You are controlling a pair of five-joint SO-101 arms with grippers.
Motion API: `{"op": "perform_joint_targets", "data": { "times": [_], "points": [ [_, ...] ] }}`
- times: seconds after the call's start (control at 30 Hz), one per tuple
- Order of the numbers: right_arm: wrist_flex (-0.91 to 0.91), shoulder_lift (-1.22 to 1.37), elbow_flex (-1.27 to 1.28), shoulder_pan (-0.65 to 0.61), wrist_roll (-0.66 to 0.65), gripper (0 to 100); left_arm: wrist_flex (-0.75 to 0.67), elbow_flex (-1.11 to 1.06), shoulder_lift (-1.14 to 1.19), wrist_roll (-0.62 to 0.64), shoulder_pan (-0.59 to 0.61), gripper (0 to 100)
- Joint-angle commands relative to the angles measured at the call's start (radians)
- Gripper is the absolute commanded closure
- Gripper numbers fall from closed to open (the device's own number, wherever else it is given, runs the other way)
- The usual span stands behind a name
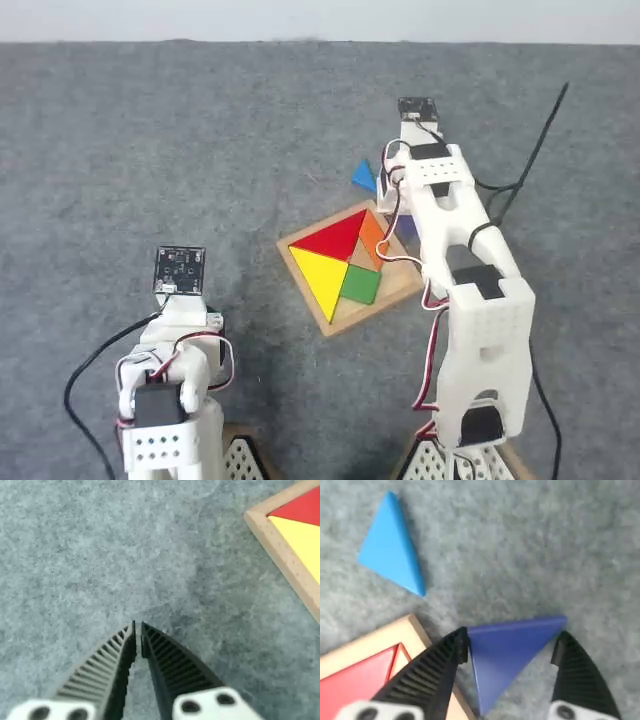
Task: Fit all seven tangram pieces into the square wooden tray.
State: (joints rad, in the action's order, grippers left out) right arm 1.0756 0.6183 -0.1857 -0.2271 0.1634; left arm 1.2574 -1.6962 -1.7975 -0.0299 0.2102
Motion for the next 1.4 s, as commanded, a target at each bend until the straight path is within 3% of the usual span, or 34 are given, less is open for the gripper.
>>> {"op": "perform_joint_targets", "data": {
  "times": [0.0,0.37,0.5,0.73,1.03,1.17,1.37],
  "points": [
    [0.038,-0.013,0.003,0.013,0.015,75.3,0.003,0.013,-0.018,0.017,0.002,98],
    [0.041,-0.015,-0.003,0.05,0.028,81.1,0.003,0.013,-0.018,0.017,0.002,98],
    [0.039,-0.015,-0.003,0.05,0.146,75.3,0.003,0.013,-0.018,0.017,0.002,98],
    [0.044,-0.004,-0.058,0.056,0.374,75.0,0.003,0.013,-0.018,0.017,0.002,98],
    [0.024,-0.002,-0.077,0.067,0.517,75.0,0.003,0.013,-0.018,0.017,0.002,98],
    [0.031,-0.002,-0.074,0.081,0.523,75.3,0.003,0.013,-0.018,0.017,0.002,98],
    [0.036,-0.002,-0.072,0.111,0.52,90.5,0.003,0.013,-0.018,0.017,0.002,98]
  ]
}}
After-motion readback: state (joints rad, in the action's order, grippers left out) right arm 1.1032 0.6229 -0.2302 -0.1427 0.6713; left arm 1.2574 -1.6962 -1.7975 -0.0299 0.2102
